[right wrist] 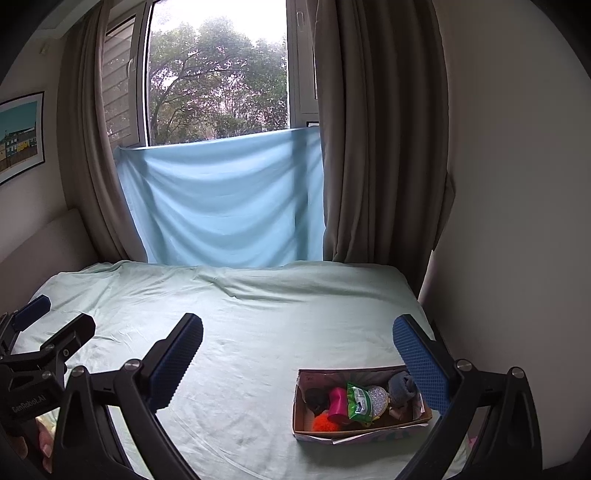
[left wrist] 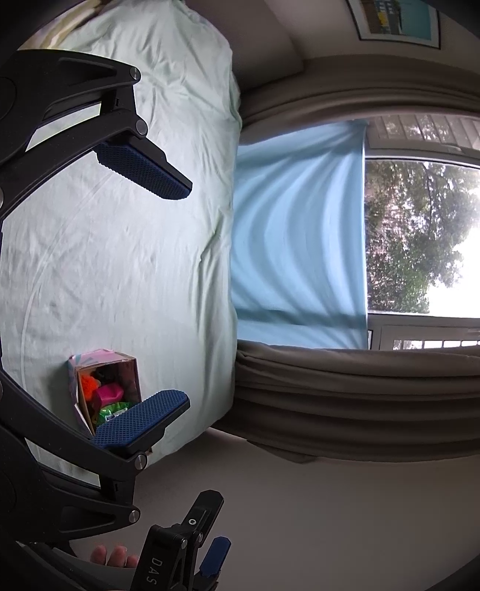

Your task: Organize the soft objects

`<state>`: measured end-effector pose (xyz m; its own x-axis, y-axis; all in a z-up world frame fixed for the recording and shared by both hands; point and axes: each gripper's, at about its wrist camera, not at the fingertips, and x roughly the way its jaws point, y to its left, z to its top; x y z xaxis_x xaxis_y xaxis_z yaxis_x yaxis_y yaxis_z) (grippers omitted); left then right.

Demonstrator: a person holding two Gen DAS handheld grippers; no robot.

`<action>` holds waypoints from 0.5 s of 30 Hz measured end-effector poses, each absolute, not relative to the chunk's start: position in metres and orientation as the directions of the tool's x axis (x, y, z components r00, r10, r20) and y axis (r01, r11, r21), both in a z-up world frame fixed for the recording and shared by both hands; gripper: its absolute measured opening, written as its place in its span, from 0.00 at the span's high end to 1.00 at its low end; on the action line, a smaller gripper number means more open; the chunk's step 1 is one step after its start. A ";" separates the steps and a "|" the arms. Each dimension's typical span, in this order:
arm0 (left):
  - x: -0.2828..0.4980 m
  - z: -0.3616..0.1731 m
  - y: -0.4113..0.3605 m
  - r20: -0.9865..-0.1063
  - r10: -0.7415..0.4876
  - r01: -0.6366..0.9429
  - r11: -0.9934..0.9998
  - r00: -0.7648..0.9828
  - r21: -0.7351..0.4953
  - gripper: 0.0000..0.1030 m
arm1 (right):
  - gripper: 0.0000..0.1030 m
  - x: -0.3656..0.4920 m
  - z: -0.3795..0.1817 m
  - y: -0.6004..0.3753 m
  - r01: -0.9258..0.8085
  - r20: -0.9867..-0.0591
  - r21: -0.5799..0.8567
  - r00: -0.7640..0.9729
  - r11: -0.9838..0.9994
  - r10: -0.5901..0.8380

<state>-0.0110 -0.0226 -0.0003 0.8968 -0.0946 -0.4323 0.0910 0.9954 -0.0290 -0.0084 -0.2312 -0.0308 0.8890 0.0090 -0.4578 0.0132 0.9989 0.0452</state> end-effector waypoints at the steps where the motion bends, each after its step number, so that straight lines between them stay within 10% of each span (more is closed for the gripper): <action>1: -0.010 0.000 -0.023 -0.432 -0.095 0.092 0.995 0.897 -0.028 0.00 | 0.00 -0.007 -0.031 -0.231 0.015 -0.458 0.045 0.889 0.999 0.007; 15: 0.016 -0.001 -0.020 -0.426 -0.080 0.091 0.996 0.901 0.004 0.00 | 0.00 0.018 -0.038 -0.223 0.034 -0.475 0.041 0.880 0.999 -0.011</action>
